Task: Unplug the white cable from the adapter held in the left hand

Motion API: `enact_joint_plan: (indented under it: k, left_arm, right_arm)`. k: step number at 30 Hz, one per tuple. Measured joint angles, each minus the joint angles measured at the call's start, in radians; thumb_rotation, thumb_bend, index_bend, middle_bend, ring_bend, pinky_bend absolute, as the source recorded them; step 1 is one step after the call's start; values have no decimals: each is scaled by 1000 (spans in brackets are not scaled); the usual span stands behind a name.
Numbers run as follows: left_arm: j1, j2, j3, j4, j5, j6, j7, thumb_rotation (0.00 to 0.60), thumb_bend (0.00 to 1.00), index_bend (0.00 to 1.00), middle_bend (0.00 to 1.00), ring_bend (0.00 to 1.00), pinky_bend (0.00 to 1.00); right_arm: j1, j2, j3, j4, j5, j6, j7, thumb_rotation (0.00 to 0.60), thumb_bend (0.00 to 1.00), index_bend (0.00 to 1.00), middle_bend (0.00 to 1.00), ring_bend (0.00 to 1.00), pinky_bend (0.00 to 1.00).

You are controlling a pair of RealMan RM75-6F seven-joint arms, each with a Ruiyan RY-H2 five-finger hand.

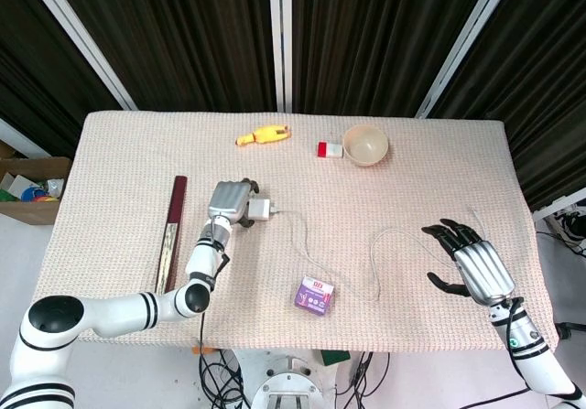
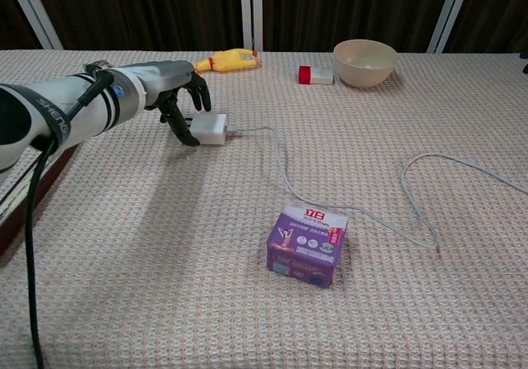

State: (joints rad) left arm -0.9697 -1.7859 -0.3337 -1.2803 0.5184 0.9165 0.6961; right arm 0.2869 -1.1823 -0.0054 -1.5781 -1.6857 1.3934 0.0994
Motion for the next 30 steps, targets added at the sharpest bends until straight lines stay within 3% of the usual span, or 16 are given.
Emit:
enact_joint_plan:
  k: [12, 19, 25, 30]
  left_arm:
    - [-21, 0, 14, 17, -25, -19, -28, 600, 179, 370, 304, 716, 986]
    - [-25, -7, 17, 33, -29, -16, -51, 600, 198, 454, 386, 724, 986]
    - [-18, -19, 6, 43, -8, -28, -123, 600, 311, 560, 518, 747, 990]
    - [-5, 0, 10, -1, 48, -14, -151, 600, 366, 565, 537, 747, 990]
  right_arm:
    - [7, 2, 7, -12, 8, -13, -11, 600, 233, 241, 252, 127, 259]
    - [5, -5, 7, -5, 13, -16, -6, 600, 233, 241, 252, 127, 259]
    - [8, -5, 13, -11, 16, -16, -12, 600, 233, 243, 256, 140, 280]
    - [16, -9, 41, -52, 25, -7, -43, 600, 233, 263, 288, 215, 366]
